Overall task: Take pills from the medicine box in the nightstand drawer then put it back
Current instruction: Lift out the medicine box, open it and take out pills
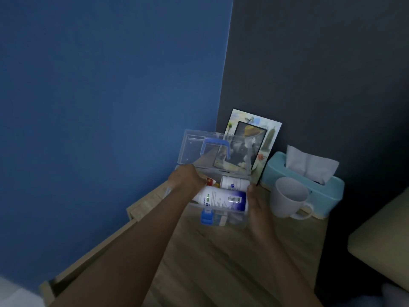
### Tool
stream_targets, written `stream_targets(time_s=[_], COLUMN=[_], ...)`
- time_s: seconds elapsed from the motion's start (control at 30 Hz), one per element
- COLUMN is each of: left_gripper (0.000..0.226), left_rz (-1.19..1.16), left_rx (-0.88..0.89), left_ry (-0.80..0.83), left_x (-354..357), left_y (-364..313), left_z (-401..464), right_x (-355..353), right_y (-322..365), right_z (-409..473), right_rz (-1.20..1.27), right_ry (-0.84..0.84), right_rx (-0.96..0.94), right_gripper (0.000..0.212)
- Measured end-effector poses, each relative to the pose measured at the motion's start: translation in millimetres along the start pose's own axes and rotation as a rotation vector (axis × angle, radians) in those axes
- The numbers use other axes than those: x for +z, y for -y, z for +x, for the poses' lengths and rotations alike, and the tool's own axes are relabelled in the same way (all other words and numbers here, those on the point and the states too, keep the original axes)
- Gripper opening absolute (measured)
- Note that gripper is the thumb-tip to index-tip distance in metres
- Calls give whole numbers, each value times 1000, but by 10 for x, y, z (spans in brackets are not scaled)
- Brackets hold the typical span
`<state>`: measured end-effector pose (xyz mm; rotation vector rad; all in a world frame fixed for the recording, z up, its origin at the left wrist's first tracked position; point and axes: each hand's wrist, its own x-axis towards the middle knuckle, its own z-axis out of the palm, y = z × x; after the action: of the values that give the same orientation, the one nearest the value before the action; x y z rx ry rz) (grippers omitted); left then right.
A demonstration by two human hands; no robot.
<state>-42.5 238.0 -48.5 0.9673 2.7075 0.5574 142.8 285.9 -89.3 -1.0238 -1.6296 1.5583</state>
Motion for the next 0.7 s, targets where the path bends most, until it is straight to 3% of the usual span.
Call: stream_targets(time_s=[0.2, 0.3, 0.37, 0.53, 0.7], left_gripper=[29, 28, 21, 13, 22], left_rz=[-81, -316, -541, -1104, -1291], left_rx=[30, 31, 51, 46, -29], left_ry=[-3, -85, -132, 56, 228], left_x=[-68, -179, -257, -226, 41], left_y=[-44, 24, 64, 100, 231], left_z=[17, -120, -290, -958, -1560], right_x=[-25, -32, -9, 184, 401], right_y=[36, 97, 163, 284, 130], right_z=[5, -74, -150, -475, -943], right_rz=[-43, -144, -178, 4, 201], right_ry=[3, -82, -154, -82, -27], right_rx=[22, -103, -189, -222, -69], right_gripper=[48, 40, 46, 38, 24])
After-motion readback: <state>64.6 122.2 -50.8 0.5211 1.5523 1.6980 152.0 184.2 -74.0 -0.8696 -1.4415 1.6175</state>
